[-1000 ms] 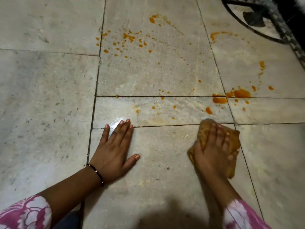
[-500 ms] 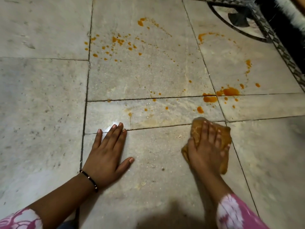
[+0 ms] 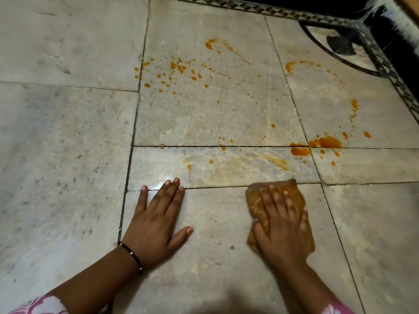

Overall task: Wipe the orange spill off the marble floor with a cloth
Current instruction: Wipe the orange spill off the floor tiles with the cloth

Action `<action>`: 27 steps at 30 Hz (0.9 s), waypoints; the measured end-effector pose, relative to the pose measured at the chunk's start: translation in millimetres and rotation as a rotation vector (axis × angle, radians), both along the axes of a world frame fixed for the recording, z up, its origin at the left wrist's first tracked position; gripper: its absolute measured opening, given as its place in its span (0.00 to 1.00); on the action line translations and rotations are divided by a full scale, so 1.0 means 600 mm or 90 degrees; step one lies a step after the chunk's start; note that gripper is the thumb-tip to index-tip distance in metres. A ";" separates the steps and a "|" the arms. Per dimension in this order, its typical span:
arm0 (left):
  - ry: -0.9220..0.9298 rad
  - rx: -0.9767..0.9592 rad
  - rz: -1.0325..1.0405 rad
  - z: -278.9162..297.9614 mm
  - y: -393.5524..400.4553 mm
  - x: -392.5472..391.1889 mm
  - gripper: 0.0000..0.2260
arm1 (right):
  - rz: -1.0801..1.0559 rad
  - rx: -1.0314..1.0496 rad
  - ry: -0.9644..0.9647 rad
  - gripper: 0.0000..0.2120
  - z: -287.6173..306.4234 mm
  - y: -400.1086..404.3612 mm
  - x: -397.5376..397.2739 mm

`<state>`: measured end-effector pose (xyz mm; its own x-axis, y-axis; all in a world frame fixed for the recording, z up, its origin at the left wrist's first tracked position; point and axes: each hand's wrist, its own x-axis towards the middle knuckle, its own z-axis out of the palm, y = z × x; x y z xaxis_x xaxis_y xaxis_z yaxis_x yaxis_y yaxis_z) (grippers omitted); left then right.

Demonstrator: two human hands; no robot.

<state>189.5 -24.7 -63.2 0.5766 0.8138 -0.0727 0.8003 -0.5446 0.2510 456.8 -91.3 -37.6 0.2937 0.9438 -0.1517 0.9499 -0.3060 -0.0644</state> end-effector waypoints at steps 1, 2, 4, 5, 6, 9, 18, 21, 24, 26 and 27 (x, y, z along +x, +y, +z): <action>0.005 -0.003 0.002 -0.001 -0.001 -0.002 0.34 | -0.024 -0.010 0.002 0.36 0.002 0.040 -0.001; 0.008 -0.007 0.004 -0.002 -0.001 -0.001 0.34 | -0.040 -0.013 0.007 0.35 0.001 0.082 -0.005; 0.018 -0.007 0.006 0.000 0.000 0.000 0.34 | -0.018 -0.002 0.018 0.33 -0.002 0.163 -0.029; 0.022 -0.004 0.006 0.002 0.000 0.000 0.34 | 0.023 -0.004 0.023 0.32 -0.003 0.191 -0.051; 0.027 0.003 0.012 0.005 0.000 0.001 0.35 | 0.081 -0.009 0.031 0.32 -0.004 0.206 -0.076; 0.048 0.019 0.090 0.017 -0.007 -0.002 0.41 | 0.257 0.021 0.037 0.31 -0.004 0.171 -0.134; 0.062 -0.047 0.141 0.013 -0.014 -0.015 0.44 | 0.098 -0.003 0.014 0.34 0.002 0.135 -0.022; 0.055 -0.030 0.109 0.013 -0.008 -0.011 0.43 | 0.102 -0.004 0.046 0.31 -0.002 0.250 -0.071; 0.062 -0.004 0.130 0.020 0.014 -0.023 0.48 | 0.296 0.004 0.039 0.30 -0.007 0.249 -0.153; 0.064 -0.014 0.163 0.020 0.033 -0.038 0.51 | 0.395 0.020 0.053 0.29 -0.007 0.197 -0.174; 0.058 -0.027 0.171 0.019 0.039 -0.043 0.53 | 0.416 0.029 0.063 0.28 -0.009 0.169 -0.165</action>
<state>163.6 -1.3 -52.0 0.3297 0.9317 -0.1523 0.9349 -0.2998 0.1897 357.9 10.1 -42.8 -0.3553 0.9290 -0.1038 0.9279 0.3370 -0.1594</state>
